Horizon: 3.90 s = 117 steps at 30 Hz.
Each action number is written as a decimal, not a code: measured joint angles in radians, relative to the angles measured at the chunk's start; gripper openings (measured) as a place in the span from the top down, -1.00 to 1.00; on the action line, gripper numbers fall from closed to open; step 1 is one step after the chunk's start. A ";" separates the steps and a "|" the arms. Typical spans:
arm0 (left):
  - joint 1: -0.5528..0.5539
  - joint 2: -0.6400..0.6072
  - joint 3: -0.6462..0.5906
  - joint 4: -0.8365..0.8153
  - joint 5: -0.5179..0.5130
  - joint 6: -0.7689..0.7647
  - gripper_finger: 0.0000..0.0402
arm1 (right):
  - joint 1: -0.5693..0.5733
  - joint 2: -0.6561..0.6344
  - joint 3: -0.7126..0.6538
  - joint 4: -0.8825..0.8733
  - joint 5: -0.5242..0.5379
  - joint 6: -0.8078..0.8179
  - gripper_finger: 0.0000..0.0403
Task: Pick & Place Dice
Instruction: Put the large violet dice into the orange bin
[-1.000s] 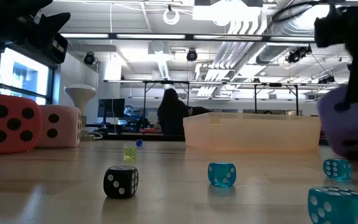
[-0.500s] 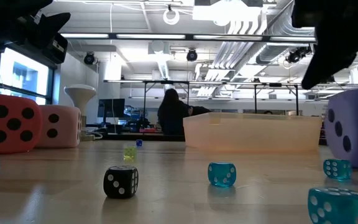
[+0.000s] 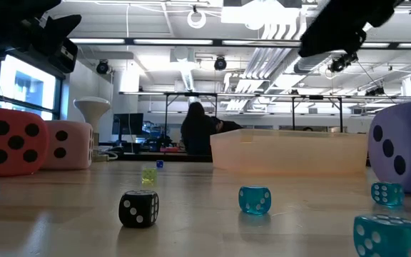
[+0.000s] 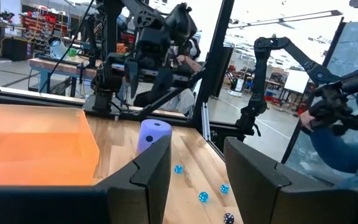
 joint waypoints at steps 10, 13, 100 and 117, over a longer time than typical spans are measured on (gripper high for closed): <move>0.000 0.000 0.000 0.108 -0.158 0.148 0.28 | -0.033 -0.018 0.000 0.206 0.171 -0.317 -0.52; 0.000 0.000 0.000 0.117 -0.158 0.185 0.28 | -0.034 -0.036 0.001 0.248 0.171 -0.324 -0.63; 0.044 0.090 0.000 0.059 -0.146 0.153 0.28 | 0.376 0.152 0.000 -0.273 0.076 0.342 -0.97; 0.044 0.090 0.000 0.059 -0.140 0.157 0.28 | 0.359 0.152 0.000 -0.367 0.007 0.479 -0.97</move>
